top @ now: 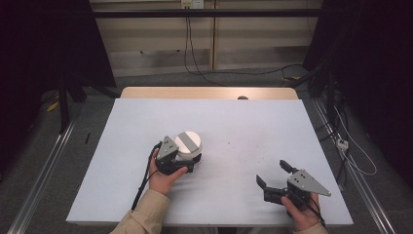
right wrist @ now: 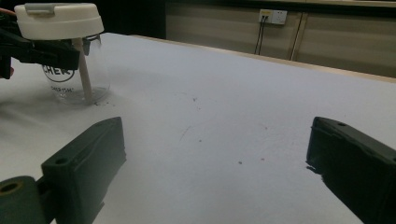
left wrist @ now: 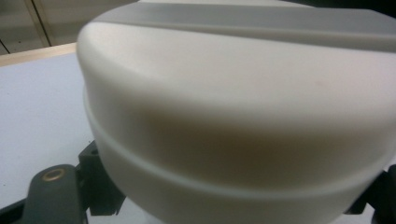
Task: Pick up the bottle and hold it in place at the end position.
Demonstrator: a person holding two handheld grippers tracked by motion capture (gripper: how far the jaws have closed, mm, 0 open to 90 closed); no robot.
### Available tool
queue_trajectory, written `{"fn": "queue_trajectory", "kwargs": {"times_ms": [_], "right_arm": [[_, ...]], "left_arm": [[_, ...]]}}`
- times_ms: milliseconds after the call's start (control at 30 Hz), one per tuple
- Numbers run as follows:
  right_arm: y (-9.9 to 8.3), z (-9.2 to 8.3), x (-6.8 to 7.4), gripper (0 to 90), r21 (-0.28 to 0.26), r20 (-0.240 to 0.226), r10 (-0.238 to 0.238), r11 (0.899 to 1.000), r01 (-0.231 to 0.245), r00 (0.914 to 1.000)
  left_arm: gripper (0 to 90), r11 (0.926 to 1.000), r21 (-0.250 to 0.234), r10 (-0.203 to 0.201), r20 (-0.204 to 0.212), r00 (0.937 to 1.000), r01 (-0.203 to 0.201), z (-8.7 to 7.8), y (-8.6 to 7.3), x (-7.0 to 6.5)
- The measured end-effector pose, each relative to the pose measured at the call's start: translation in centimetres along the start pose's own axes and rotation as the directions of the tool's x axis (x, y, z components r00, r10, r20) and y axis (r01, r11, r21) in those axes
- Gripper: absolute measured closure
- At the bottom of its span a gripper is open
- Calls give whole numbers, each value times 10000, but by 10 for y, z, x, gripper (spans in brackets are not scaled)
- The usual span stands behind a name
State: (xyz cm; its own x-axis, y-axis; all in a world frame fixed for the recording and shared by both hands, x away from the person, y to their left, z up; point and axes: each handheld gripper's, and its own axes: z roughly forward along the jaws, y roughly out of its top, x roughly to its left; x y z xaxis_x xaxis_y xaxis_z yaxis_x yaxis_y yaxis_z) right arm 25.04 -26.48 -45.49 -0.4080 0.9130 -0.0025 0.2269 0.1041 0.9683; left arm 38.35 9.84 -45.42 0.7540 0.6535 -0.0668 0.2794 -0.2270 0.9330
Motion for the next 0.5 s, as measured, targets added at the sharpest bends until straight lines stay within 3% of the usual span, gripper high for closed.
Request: {"fn": "queue_trajectory", "kwargs": {"times_ms": [300,400,500], "right_arm": [[0,1,1,41,1,-33,-27,10000,27,10000],[0,1,1,41,-16,-43,-31,10000,31,10000],[0,1,1,41,-19,-54,-32,10000,31,10000]], "left_arm": [[180,9990,-421,-179,-67,9998,176,-2,4,4],[181,9975,-564,-428,-68,9991,423,1,6,6],[181,9968,-702,-378,-78,9993,372,5,9,7]]}}
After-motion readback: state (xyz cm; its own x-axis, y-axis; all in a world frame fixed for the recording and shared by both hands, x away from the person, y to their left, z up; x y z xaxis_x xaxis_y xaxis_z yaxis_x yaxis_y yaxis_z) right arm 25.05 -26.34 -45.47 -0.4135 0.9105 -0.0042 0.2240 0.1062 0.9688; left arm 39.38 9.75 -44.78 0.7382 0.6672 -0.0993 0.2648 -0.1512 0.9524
